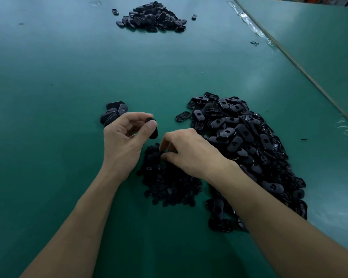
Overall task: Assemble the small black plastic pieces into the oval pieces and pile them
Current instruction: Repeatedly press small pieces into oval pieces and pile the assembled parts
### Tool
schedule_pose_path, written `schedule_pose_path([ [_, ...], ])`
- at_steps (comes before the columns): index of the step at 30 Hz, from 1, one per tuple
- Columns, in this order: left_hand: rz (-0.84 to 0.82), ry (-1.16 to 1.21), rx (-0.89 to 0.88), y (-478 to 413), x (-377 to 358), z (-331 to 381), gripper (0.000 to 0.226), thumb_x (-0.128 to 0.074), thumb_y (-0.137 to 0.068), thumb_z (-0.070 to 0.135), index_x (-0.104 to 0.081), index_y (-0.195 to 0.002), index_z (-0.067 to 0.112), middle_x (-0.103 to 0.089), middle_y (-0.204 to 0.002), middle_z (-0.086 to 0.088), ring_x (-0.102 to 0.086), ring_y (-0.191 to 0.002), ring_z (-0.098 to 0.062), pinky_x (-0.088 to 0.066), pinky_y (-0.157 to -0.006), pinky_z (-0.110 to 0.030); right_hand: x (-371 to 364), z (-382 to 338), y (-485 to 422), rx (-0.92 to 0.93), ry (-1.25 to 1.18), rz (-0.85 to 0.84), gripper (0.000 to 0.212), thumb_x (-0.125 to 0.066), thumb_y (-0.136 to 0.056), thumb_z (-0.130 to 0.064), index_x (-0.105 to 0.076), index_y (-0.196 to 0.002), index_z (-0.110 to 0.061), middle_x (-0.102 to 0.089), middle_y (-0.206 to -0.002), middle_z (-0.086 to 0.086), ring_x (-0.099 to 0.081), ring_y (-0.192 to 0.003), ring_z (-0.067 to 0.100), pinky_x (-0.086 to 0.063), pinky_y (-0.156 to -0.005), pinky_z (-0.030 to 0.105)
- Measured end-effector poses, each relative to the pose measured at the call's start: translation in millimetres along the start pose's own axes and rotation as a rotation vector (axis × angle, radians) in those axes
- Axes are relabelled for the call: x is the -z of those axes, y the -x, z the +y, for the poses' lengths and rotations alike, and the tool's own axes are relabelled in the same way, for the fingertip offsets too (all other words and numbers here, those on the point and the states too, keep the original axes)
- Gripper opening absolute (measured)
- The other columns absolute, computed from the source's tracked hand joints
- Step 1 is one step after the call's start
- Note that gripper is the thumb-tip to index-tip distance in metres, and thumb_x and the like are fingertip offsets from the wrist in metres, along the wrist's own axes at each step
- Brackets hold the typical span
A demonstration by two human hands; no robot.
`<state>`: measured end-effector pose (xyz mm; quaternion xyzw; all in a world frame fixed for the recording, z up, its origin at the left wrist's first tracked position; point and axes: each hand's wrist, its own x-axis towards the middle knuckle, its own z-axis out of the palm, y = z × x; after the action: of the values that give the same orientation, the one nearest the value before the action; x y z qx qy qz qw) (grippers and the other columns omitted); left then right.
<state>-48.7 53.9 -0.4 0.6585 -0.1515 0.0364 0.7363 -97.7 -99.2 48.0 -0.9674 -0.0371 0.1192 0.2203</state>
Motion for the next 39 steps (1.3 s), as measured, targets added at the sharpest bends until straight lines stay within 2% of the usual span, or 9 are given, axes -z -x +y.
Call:
schedule_pose_path([
  [9, 0.038, 0.049, 0.03, 0.5, 0.9, 0.2, 0.022, -0.072, -0.09, 0.005, -0.065, -0.102, 0.021, -0.071, -0.08, 0.01, -0.069, -0.071, -0.007, -0.053, -0.062, -0.017, -0.7, -1.9, -3.6, -0.049, -0.055, -0.061, 0.014, -0.057, -0.097, -0.017, -0.057, -0.11, -0.024, -0.059, -0.112, 0.008, -0.062, -0.096, 0.029, -0.055, -0.085, 0.047],
  [13, 0.066, 0.017, 0.028, -0.3, 0.2, -0.4, 0.021, -0.072, -0.091, 0.008, -0.07, -0.101, 0.026, -0.071, -0.079, 0.014, -0.066, -0.07, -0.003, -0.052, -0.061, -0.016, -0.3, -4.0, -2.7, -0.042, -0.062, -0.058, 0.013, -0.049, -0.103, -0.019, -0.053, -0.114, -0.013, -0.056, -0.111, 0.01, -0.056, -0.101, 0.031, -0.052, -0.088, 0.05],
  [19, 0.129, 0.014, 0.024, -0.8, 1.9, -1.0, 0.015, -0.073, -0.091, 0.01, -0.071, -0.099, 0.023, -0.073, -0.079, 0.009, -0.068, -0.069, -0.007, -0.052, -0.061, -0.018, 11.3, -6.7, 1.2, -0.04, -0.085, 0.021, 0.026, -0.043, -0.107, -0.017, -0.065, -0.117, -0.01, -0.063, -0.118, 0.009, -0.059, -0.106, 0.024, -0.051, -0.09, 0.038],
  [24, 0.139, 0.018, 0.033, 0.6, 1.5, 0.8, 0.011, -0.072, -0.092, 0.012, -0.07, -0.097, 0.022, -0.075, -0.08, 0.005, -0.073, -0.073, -0.014, -0.056, -0.063, -0.022, 14.0, -5.1, 3.2, -0.053, -0.247, 0.072, 0.019, -0.043, -0.107, -0.024, -0.061, -0.106, -0.02, -0.068, -0.093, 0.002, -0.063, -0.086, 0.017, -0.056, -0.083, 0.043],
  [27, 0.132, 0.031, 0.043, 1.1, 1.3, 1.7, 0.011, -0.071, -0.092, 0.01, -0.069, -0.097, 0.02, -0.075, -0.08, 0.004, -0.074, -0.073, -0.016, -0.057, -0.065, -0.023, 14.2, -5.2, 3.7, -0.022, -0.269, 0.136, 0.02, -0.052, -0.104, -0.023, -0.07, -0.111, -0.018, -0.071, -0.091, 0.0, -0.066, -0.086, 0.013, -0.057, -0.085, 0.035],
  [30, 0.134, 0.035, 0.046, 0.9, 1.0, 1.8, 0.011, -0.071, -0.092, 0.008, -0.069, -0.097, 0.019, -0.075, -0.079, 0.003, -0.074, -0.072, -0.017, -0.057, -0.065, -0.024, 15.9, -4.6, 3.5, 0.009, -0.273, 0.197, 0.019, -0.061, -0.1, -0.018, -0.074, -0.113, -0.016, -0.074, -0.104, -0.001, -0.066, -0.093, 0.006, -0.051, -0.088, 0.016],
  [35, 0.136, 0.023, 0.05, 0.0, 1.7, 0.3, 0.011, -0.071, -0.092, 0.01, -0.069, -0.097, 0.02, -0.075, -0.08, 0.004, -0.074, -0.073, -0.016, -0.057, -0.065, -0.023, 16.3, -3.8, 2.8, 0.025, -0.29, 0.268, 0.019, -0.062, -0.099, -0.018, -0.075, -0.113, -0.015, -0.075, -0.105, -0.004, -0.063, -0.091, 0.0, -0.045, -0.083, 0.004],
  [37, 0.141, 0.021, 0.052, 0.0, 1.5, 0.1, 0.011, -0.071, -0.092, 0.01, -0.069, -0.097, 0.019, -0.075, -0.079, 0.005, -0.074, -0.071, -0.015, -0.057, -0.065, -0.023, 14.8, -3.3, 2.4, 0.031, -0.32, 0.287, 0.02, -0.063, -0.098, -0.015, -0.072, -0.116, -0.015, -0.075, -0.098, -0.002, -0.062, -0.082, 0.001, -0.047, -0.079, 0.005],
  [39, 0.143, 0.024, 0.055, 0.1, 1.6, 0.0, 0.011, -0.071, -0.092, 0.009, -0.069, -0.097, 0.019, -0.075, -0.079, 0.004, -0.073, -0.071, -0.015, -0.057, -0.065, -0.023, 13.8, -3.0, 2.0, 0.024, -0.351, 0.313, 0.017, -0.067, -0.095, -0.013, -0.068, -0.112, -0.016, -0.071, -0.082, -0.002, -0.063, -0.074, 0.007, -0.05, -0.071, 0.013],
])
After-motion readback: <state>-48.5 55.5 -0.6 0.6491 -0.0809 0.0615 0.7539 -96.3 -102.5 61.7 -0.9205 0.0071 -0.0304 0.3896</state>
